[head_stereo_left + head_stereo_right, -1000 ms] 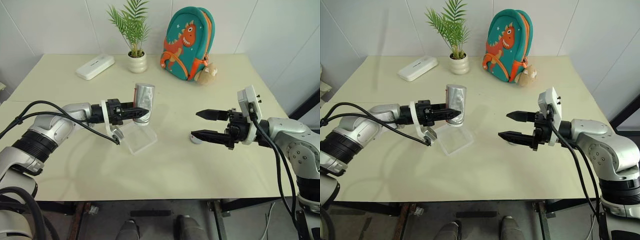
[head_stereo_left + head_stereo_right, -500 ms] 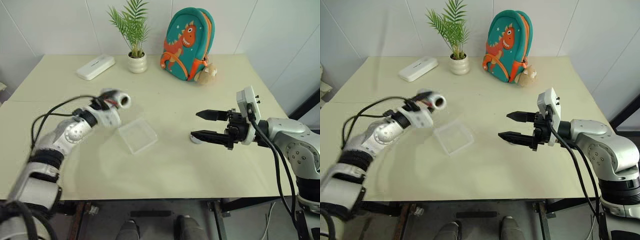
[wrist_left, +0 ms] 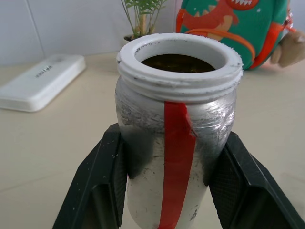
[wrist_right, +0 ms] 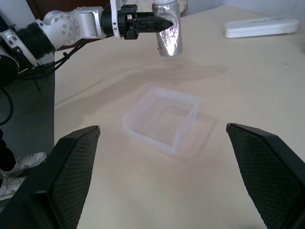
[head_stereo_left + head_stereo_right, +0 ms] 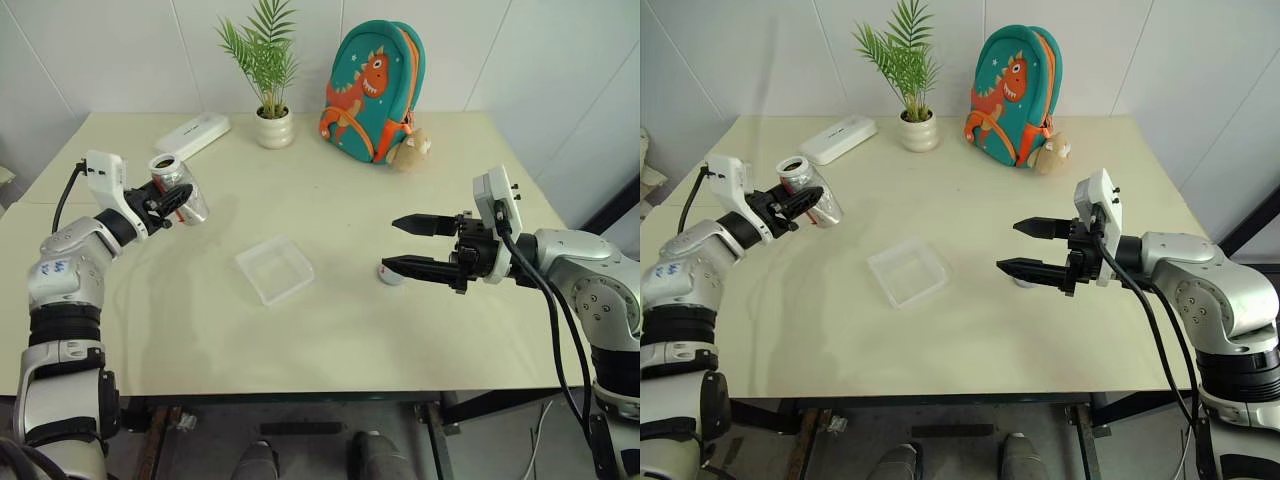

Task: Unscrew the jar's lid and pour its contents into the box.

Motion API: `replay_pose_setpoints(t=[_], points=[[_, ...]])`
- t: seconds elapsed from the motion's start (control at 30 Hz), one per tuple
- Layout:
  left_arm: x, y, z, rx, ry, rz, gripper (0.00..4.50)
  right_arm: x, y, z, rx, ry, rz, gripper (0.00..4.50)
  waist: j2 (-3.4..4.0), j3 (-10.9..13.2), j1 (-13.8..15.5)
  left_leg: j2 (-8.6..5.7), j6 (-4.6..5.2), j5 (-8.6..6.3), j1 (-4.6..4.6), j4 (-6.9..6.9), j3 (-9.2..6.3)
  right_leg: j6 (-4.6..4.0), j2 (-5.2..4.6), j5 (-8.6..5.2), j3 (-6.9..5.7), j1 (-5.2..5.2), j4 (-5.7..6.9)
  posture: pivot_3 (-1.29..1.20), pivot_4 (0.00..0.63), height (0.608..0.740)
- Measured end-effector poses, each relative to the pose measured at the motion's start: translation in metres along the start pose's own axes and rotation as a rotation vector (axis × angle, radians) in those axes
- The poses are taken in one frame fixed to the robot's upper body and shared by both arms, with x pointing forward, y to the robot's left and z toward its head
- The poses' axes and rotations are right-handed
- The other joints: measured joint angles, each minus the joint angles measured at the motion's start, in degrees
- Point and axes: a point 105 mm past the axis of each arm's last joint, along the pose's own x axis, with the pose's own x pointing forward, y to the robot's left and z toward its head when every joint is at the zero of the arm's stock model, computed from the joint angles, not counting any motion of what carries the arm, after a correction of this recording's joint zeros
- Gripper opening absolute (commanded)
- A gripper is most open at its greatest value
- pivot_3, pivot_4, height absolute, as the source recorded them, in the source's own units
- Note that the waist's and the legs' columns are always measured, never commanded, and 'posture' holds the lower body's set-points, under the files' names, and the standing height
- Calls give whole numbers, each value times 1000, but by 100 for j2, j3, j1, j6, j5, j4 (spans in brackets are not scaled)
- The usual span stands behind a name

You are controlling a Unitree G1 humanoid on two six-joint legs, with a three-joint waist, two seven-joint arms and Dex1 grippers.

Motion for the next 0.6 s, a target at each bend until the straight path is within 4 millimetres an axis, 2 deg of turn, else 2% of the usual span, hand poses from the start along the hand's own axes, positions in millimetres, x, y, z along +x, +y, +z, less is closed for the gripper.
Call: replay_pose_setpoints(t=[0.07,0.13,0.17,0.23,0.3,0.33,0.43,0.53,0.6], points=[[0,0,11,-31,1,-10,1943,0,0,0,0,2,3,4468,0,0,-3,0,0,0,0,0,0,0,0,0,0,0,-2,0,150,740],[0,2,23,71,-4,0,1943,0,0,-1,1,3,4,4468,0,0,-24,0,-1,0,1,-4,1,0,0,0,1,0,-7,0,150,740],[0,4,26,159,7,18,1943,0,0,-1,1,3,4,4468,0,0,-30,0,-1,0,2,-8,2,-1,0,0,1,0,-10,0,150,740],[10,1,30,588,81,56,1943,-1,-1,-2,6,3,-1,4468,0,0,1,0,-3,1,0,-11,1,-2,1,2,1,0,-18,0,150,740],[28,-26,38,967,74,-7,1943,-1,-2,-2,4,4,-3,4468,-1,0,49,0,-4,1,-8,-11,2,3,1,10,1,2,-35,0,150,740],[38,-45,40,1177,52,-60,1943,0,-1,-2,2,-2,0,4468,-2,0,87,-1,-4,0,-9,-10,3,7,0,15,2,7,-48,0,150,740],[58,-97,32,1596,-69,-213,1943,6,1,-1,2,-24,15,4468,-1,0,129,-3,2,-5,-8,-10,19,21,0,25,18,16,-75,0,150,740],[64,-125,9,1861,-170,-338,1943,6,0,-2,2,-25,3,4468,-1,0,102,-2,10,-12,-6,-10,32,26,0,27,32,10,-74,0,150,740],[65,-137,2,1984,-238,-388,1943,5,2,-6,7,-21,-5,4468,-1,0,74,-2,12,-15,-11,-12,34,27,0,27,33,-1,-65,0,150,740]])
